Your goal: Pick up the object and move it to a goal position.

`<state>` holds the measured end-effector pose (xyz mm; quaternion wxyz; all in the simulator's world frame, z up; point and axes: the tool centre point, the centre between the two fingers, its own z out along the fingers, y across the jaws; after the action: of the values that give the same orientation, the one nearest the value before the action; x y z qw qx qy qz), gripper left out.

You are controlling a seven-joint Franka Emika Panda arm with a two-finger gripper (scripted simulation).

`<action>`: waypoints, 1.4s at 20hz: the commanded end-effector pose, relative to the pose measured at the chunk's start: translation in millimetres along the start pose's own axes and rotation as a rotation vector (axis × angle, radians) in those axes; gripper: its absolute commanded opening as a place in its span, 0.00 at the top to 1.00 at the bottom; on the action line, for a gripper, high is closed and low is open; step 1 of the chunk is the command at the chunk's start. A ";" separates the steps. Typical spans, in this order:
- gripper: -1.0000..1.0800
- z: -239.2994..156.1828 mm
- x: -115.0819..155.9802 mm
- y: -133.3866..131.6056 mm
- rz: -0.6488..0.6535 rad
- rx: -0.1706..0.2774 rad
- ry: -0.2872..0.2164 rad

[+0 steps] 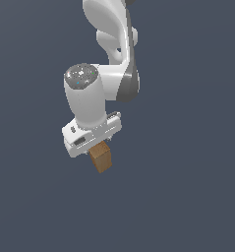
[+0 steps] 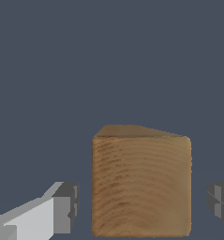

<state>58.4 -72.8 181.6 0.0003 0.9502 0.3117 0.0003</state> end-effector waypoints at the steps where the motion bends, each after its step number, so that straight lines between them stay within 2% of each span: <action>1: 0.04 12.3 -0.3 -0.6 -0.001 0.001 -0.001; 6: 0.04 34.5 -0.7 -0.9 -0.003 0.001 0.000; 12: 0.04 38.8 0.3 0.3 -0.003 0.001 0.000; 13: 1.00 38.8 0.3 0.3 -0.003 0.001 0.000; 28: 1.00 30.6 -3.7 5.6 -0.003 0.001 -0.001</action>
<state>56.8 -75.5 143.2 -0.0020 0.9494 0.3139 -0.0038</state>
